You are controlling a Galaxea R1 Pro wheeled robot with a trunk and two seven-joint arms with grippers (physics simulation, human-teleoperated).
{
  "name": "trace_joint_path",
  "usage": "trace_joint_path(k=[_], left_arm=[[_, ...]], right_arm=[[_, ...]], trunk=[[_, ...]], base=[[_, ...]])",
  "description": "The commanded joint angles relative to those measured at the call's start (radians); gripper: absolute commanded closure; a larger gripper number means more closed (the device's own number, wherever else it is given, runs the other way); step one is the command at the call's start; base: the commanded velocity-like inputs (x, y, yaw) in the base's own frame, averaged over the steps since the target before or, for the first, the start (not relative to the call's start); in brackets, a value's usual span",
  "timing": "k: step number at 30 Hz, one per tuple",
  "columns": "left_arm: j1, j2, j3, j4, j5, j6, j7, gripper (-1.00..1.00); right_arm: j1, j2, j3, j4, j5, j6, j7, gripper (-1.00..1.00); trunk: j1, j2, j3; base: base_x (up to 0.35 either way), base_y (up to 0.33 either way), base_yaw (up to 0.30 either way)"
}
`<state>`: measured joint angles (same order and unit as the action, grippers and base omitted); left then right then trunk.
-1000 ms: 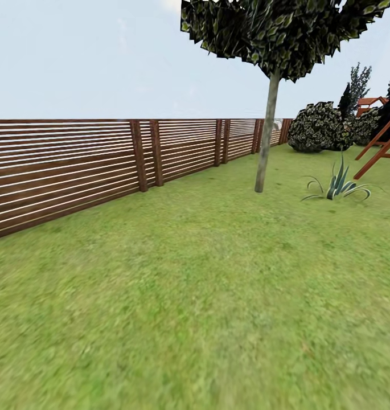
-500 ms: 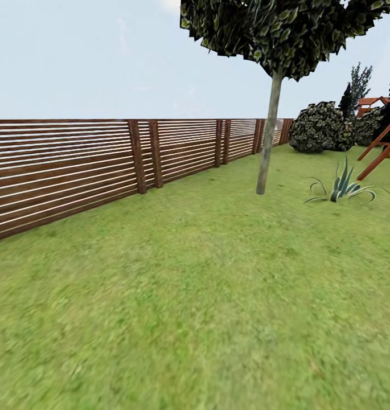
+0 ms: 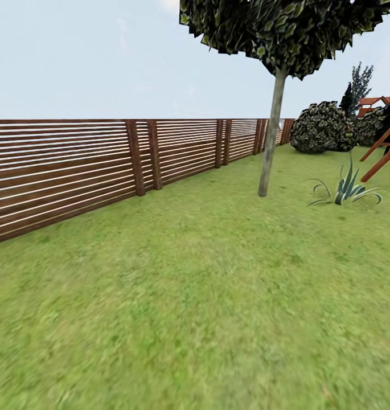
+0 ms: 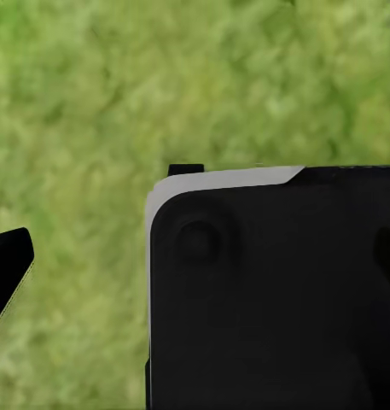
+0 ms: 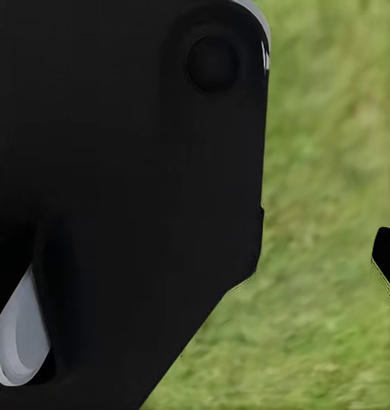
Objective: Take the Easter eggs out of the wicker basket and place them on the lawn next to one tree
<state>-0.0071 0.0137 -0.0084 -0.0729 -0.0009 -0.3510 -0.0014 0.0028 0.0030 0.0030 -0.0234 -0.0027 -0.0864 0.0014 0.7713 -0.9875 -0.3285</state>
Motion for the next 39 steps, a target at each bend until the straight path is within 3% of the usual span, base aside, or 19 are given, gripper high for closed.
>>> trace_joint_path(k=[1, 39], left_arm=[[-0.001, 0.0, -0.001, 0.001, 0.0, -0.003, 0.0, -1.0], [-0.001, 0.0, -0.001, 0.001, 0.001, -0.003, 0.0, -1.0]], right_arm=[[0.0, 0.0, 0.0, -0.001, 0.0, -0.002, 0.0, -1.0], [0.0, 0.0, 0.0, -0.001, 0.0, -0.002, 0.0, -1.0]], trunk=[[0.001, -0.001, -0.001], [0.001, -0.001, -0.001]], base=[[0.338, 0.0, 0.0], [0.338, 0.0, 0.0]])
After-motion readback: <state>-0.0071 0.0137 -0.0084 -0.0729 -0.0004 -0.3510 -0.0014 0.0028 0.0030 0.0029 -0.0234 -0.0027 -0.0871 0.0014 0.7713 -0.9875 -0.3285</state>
